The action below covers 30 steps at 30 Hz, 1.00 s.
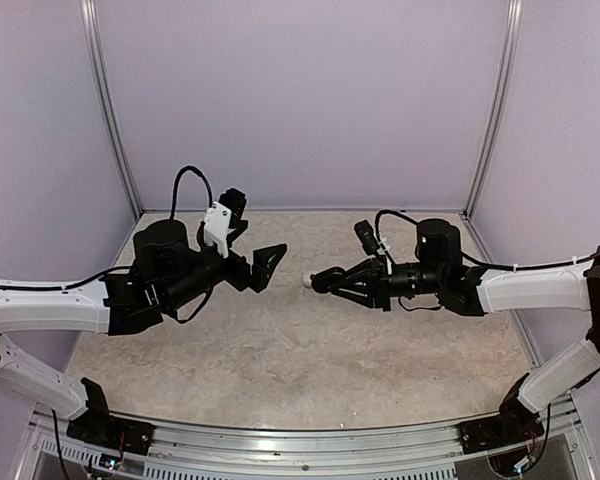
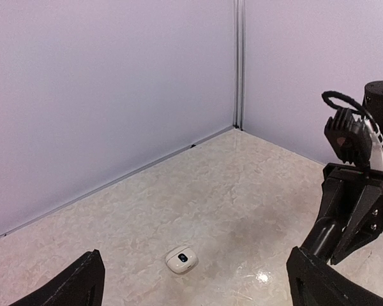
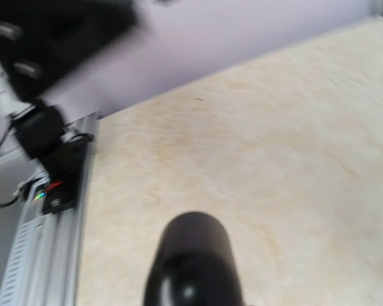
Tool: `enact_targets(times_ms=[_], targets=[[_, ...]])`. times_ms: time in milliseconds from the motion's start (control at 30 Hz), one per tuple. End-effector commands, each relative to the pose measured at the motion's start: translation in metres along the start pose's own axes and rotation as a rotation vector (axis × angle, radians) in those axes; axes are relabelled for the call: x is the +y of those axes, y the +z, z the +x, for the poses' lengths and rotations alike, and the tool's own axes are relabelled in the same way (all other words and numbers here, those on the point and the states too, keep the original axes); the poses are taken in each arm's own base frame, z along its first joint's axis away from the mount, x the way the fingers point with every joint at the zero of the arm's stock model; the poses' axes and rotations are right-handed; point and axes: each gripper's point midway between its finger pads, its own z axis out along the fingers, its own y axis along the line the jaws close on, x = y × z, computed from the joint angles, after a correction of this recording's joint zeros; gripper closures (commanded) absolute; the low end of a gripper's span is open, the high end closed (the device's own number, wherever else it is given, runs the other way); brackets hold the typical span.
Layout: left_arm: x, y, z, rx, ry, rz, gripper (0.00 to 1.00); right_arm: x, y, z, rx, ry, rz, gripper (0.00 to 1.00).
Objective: Insert the wireless bluetooth earbuds into the charging case
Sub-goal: Close the charging case with the earbuds inside, then place the charging case with the earbuds at the center of the board.
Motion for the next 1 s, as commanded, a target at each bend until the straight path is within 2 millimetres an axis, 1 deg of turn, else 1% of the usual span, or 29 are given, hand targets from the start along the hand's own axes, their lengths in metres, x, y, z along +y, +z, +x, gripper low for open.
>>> enact_targets(times_ms=[0,67,200,400,567,667,767,967], targets=[[0.02,-0.009,-0.021,-0.118,-0.138,-0.086,0.01,-0.035,0.002,-0.008,-0.043,0.141,0.07,1.0],[0.024,-0.011,-0.018,-0.12,-0.152,-0.105,0.01,-0.048,0.006,-0.004,-0.04,0.194,0.093,1.0],[0.029,-0.013,-0.01,-0.111,-0.158,-0.131,0.01,-0.072,0.018,0.009,-0.035,0.348,0.144,1.0],[0.035,-0.021,-0.001,-0.109,-0.181,-0.156,0.01,-0.103,0.03,0.038,-0.064,0.613,0.218,1.0],[0.04,-0.028,0.002,-0.123,-0.196,-0.173,0.01,-0.118,0.038,0.053,-0.095,0.73,0.237,1.0],[0.042,-0.031,0.004,-0.122,-0.197,-0.179,0.01,-0.128,0.04,0.061,-0.112,0.77,0.267,0.97],[0.044,-0.034,0.007,-0.119,-0.195,-0.183,0.01,-0.135,0.044,0.073,-0.104,0.817,0.28,0.95],[0.048,-0.04,0.014,-0.114,-0.2,-0.196,0.01,-0.143,0.052,0.09,-0.102,0.9,0.274,0.93]])
